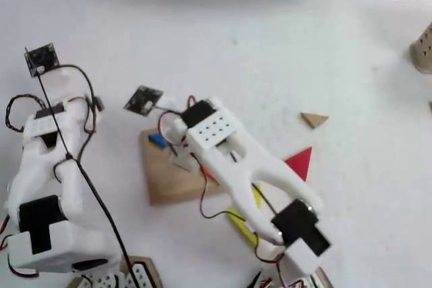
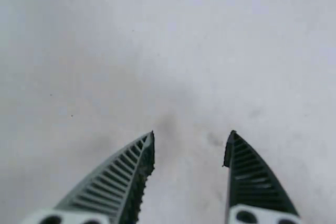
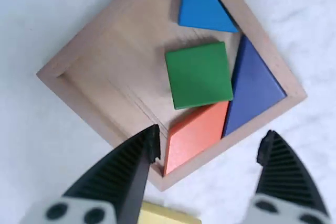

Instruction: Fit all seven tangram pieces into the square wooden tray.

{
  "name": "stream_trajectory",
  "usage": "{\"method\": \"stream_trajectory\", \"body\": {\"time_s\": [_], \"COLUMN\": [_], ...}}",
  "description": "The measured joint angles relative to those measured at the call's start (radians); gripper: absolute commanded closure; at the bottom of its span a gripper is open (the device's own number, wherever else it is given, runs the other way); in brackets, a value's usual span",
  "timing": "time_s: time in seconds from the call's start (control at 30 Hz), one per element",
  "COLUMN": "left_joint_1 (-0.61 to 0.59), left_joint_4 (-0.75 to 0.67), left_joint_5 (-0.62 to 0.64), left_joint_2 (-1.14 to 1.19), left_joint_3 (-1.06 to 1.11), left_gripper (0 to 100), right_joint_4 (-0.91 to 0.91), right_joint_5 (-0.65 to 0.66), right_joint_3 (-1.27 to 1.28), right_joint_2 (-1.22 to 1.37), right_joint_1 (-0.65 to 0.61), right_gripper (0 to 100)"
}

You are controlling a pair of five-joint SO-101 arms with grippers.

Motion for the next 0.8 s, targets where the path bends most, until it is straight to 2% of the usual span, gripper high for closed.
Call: {"method": "stream_trajectory", "body": {"time_s": [0.13, 0.23, 0.37, 0.4, 0.47, 0.53, 0.7, 0.8], "left_joint_1": [0.002, 0.011, 0.028, 0.032, 0.048, 0.069, 0.106, 0.187], "left_joint_4": [0.0, 0.0, 0.0, 0.0, 0.0, 0.0, 0.008, 0.017], "left_joint_5": [0.0, 0.0, -0.043, -0.052, -0.078, -0.109, -0.112, -0.114], "left_joint_2": [0.0, 0.0, 0.0, 0.0, 0.0, -0.005, -0.129, -0.252], "left_joint_3": [0.0, 0.0, 0.0, 0.0, 0.0, 0.015, 0.127, 0.213], "left_gripper": [77, 79, 97, 99, 96, 98, 98, 98], "right_joint_4": [0.011, -0.051, -0.203, -0.252, -0.358, -0.442, -0.534, -0.586], "right_joint_5": [0.0, 0.0, -0.031, -0.048, -0.078, -0.091, -0.104, -0.141], "right_joint_3": [0.095, 0.209, 0.394, 0.443, 0.552, 0.644, 0.763, 0.792], "right_joint_2": [-0.115, -0.212, -0.339, -0.367, -0.419, -0.463, -0.532, -0.54], "right_joint_1": [0.103, 0.198, 0.318, 0.348, 0.408, 0.456, 0.548, 0.555], "right_gripper": [99.0, 94.2, 94.8, 95.1, 95.8, 96.7, 97.6, 97.4]}}
